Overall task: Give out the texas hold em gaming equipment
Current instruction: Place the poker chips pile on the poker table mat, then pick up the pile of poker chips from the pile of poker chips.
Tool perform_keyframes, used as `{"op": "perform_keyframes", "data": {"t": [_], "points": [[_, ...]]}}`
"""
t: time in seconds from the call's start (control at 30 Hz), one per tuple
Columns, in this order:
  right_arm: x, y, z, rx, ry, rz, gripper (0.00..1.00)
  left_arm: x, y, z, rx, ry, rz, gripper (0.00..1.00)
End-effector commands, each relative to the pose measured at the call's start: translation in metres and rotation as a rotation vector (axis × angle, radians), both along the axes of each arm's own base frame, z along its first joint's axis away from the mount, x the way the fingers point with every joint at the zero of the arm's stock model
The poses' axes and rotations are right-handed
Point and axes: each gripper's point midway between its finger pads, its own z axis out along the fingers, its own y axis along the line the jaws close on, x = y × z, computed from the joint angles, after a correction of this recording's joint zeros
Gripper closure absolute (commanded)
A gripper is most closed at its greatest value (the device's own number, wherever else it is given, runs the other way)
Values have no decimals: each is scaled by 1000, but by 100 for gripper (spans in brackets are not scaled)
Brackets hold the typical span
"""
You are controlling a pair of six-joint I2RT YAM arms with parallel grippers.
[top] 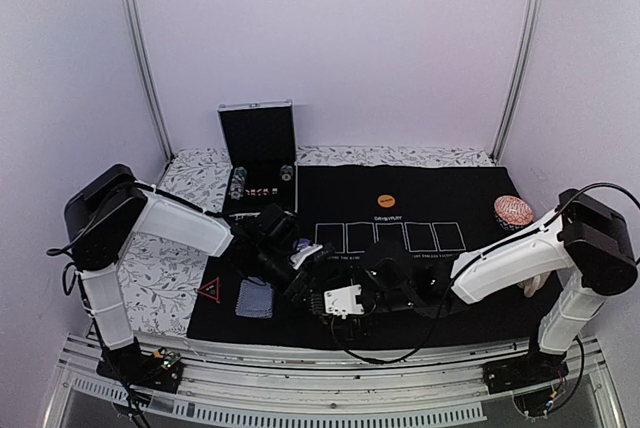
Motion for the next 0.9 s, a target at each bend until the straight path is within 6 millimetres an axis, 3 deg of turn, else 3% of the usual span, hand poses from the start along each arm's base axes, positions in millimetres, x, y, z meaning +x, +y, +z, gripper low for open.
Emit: {"op": "perform_keyframes", "data": {"t": [0.0, 0.17, 0.3, 0.43, 0.53, 0.67, 0.7, 0.73, 0.87], "points": [[-7, 4, 39, 107, 51, -6, 1, 16, 6, 13, 15, -79, 29, 35], [-13, -1, 82, 219, 66, -19, 1, 15, 6, 34, -25, -116, 14, 34], [-9, -13, 138, 376, 84, -109, 1, 20, 12, 59, -62, -161, 31, 34], [14, -34, 190, 563, 134, -337, 1, 47, 35, 92, -82, -248, 141, 34], [36, -54, 209, 679, 268, -553, 1, 70, 61, 120, -57, -358, 252, 34], [56, -66, 202, 623, 439, -855, 1, 90, 98, 144, -6, -488, 366, 33], [58, -71, 183, 570, 489, -963, 1, 92, 107, 148, 8, -513, 388, 32], [58, -69, 176, 524, 510, -1025, 1, 94, 115, 150, 22, -532, 408, 32], [41, -51, 110, 258, 593, -1152, 1, 97, 141, 154, 63, -574, 466, 30]]}}
